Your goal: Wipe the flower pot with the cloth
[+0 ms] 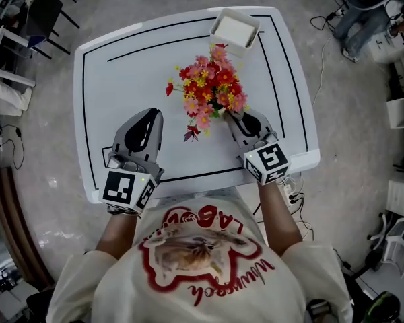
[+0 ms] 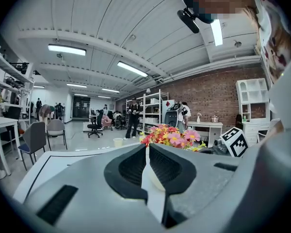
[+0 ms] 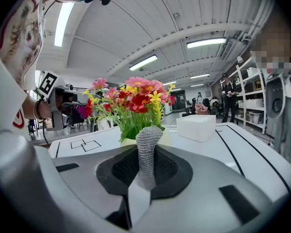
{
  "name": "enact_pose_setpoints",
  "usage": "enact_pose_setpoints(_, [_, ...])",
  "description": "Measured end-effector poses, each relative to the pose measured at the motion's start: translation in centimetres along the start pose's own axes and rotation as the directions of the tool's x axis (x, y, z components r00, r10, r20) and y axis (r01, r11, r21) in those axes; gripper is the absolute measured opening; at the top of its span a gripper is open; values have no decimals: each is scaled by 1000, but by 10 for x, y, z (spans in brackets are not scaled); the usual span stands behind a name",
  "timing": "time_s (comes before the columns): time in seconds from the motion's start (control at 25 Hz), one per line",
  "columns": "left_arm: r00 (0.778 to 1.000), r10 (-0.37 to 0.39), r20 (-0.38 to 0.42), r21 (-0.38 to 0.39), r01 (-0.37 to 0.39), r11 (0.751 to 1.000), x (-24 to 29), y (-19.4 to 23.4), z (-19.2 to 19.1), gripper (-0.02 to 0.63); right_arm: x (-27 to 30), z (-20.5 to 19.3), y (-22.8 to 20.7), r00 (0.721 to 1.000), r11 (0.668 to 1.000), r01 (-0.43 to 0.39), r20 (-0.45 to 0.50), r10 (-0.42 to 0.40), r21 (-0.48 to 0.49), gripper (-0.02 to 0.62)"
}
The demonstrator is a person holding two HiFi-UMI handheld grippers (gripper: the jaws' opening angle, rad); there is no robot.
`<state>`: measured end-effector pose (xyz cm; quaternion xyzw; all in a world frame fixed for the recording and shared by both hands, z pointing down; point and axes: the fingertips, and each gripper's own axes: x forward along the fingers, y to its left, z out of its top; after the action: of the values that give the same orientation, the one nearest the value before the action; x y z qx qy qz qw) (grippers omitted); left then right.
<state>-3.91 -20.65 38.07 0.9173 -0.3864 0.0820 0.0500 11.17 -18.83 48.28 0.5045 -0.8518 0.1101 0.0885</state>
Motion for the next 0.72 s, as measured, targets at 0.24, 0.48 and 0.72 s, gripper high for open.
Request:
enact_pose_setpoints(0.24, [999, -39, -3, 4, 39, 999, -6, 7, -2, 25, -2, 1, 9, 997, 997, 62, 33, -64, 52, 43])
enact_pose_setpoints(0.48, [997, -78, -6, 5, 78, 997, -15, 12, -6, 25, -3, 3, 20, 993, 992, 106, 46, -109, 63, 43])
enact_pose_setpoints(0.72, [994, -113, -6, 2, 113, 994, -24, 17, -10, 26, 2, 5, 39, 992, 990, 103, 66, -109, 93, 43])
